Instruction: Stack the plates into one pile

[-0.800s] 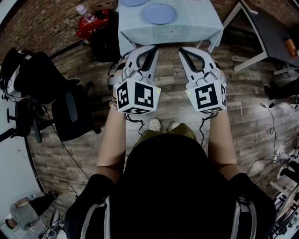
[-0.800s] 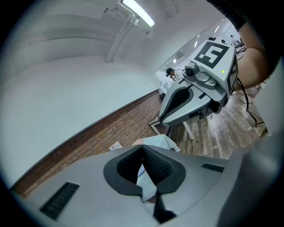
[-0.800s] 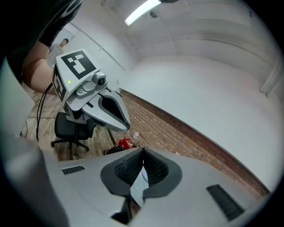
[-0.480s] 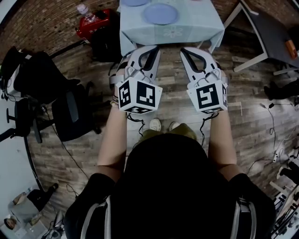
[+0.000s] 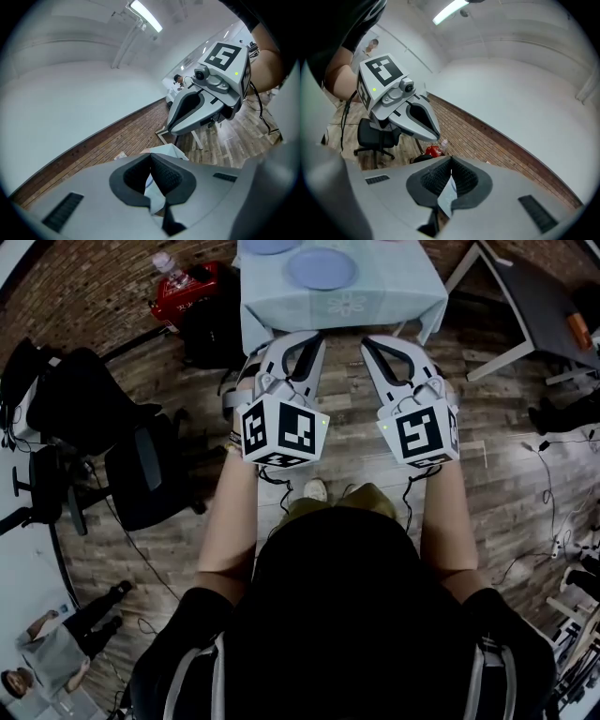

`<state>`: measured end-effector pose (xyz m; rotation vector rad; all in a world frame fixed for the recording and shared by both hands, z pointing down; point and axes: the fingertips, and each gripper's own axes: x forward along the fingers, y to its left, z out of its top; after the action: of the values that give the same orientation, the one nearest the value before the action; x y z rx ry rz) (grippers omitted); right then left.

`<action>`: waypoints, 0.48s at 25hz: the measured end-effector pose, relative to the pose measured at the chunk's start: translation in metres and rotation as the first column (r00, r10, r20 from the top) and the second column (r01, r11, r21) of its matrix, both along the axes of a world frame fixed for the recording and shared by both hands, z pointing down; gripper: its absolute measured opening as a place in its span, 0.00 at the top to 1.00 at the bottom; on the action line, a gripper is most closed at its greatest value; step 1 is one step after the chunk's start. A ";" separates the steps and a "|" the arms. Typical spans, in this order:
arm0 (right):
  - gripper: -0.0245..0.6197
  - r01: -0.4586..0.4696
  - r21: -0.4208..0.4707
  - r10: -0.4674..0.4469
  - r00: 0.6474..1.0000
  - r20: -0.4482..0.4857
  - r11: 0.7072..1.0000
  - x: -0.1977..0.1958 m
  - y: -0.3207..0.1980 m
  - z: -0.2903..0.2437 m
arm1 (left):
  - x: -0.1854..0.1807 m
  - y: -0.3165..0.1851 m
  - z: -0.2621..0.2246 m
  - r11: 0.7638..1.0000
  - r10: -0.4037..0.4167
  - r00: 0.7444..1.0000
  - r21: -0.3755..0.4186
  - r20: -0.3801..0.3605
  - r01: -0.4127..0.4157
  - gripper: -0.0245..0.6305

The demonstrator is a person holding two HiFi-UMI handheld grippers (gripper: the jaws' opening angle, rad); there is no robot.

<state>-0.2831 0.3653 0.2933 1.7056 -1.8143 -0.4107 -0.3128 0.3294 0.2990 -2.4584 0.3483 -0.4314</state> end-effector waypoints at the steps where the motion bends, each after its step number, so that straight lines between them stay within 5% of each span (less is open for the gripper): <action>1: 0.91 -0.004 0.003 0.004 1.000 -0.004 1.000 -0.002 0.000 -0.001 | -0.001 0.000 -0.001 1.000 0.005 1.000 0.003 -0.002 -0.005 0.93; 12: 0.91 -0.037 0.027 0.038 0.999 -0.036 0.999 -0.029 0.006 -0.009 | -0.031 0.002 -0.010 0.999 0.034 0.999 0.032 -0.019 -0.033 0.93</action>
<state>-0.3120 0.3710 0.2840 1.7363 -1.7556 -0.4492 -0.3435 0.3318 0.2886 -2.4356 0.3193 -0.3856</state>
